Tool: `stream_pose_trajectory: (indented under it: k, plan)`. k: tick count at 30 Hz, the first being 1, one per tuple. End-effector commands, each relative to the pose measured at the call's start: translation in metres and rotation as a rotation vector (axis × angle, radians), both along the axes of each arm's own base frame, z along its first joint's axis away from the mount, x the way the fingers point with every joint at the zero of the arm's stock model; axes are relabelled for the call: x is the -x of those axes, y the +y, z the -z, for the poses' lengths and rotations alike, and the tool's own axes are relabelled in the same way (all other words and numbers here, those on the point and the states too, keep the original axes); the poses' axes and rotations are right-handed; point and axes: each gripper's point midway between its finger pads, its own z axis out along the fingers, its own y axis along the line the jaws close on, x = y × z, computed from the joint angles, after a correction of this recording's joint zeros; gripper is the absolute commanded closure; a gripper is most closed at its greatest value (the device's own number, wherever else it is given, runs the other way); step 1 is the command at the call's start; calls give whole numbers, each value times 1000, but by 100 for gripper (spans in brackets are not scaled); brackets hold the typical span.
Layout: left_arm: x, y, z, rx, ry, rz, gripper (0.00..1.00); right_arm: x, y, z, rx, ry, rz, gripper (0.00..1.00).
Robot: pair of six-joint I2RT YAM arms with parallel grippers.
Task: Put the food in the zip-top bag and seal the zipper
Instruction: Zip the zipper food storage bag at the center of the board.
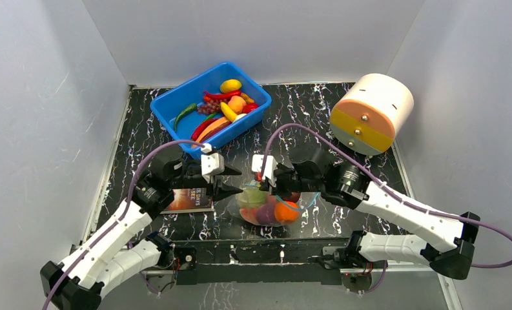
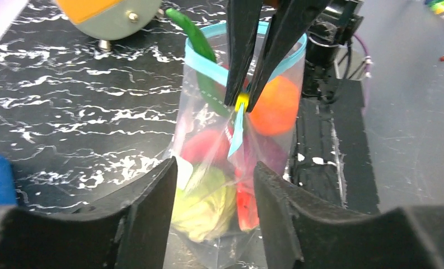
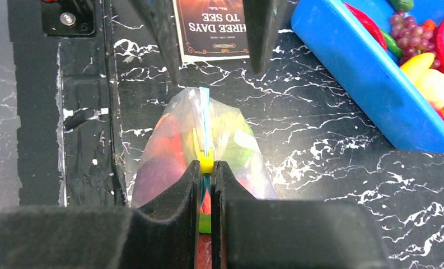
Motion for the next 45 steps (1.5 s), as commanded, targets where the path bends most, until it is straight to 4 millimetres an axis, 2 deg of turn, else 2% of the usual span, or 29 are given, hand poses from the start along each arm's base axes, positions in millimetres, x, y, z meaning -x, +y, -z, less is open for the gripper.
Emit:
stream_pose_trajectory:
  k: [1, 6, 10, 12, 15, 19, 25, 30, 32, 36, 41, 45]
  plan:
    - [12, -8, -18, 18, -30, 135, 46, -4, 21, -38, -107, -39, -42, 100]
    - [12, -14, -11, 3, 10, 184, 46, -5, 32, -44, -128, -40, -64, 100]
    - [15, -18, -13, 28, 10, 223, 55, -6, 38, -44, -129, -33, -74, 100]
    - [16, -20, -16, 39, 5, 239, 67, -7, 40, -43, -127, -25, -77, 100]
    - [15, -20, -15, 32, 7, 235, 100, -7, 42, -42, -127, -20, -77, 100]
    - [9, -12, -13, 5, -13, 151, 100, -11, 35, -38, -101, -25, -38, 100]
    - [-19, 20, 3, -111, -36, -107, 100, -21, 10, -40, -72, -35, 80, 100]
    - [-33, 39, 6, -113, 0, -204, 100, -25, -5, -27, -69, 0, 146, 100]
    - [-36, 43, 8, -121, 6, -227, 100, -29, -10, -29, -86, 16, 174, 100]
    - [-39, 50, 12, -150, 13, -253, 100, -32, -16, -38, -130, 38, 195, 100]
    - [-40, 52, 12, -153, 19, -271, 100, -35, -26, -26, -98, 67, 222, 100]
    - [-32, 43, 8, -119, 37, -192, 98, -29, -19, -26, -110, 86, 170, 100]
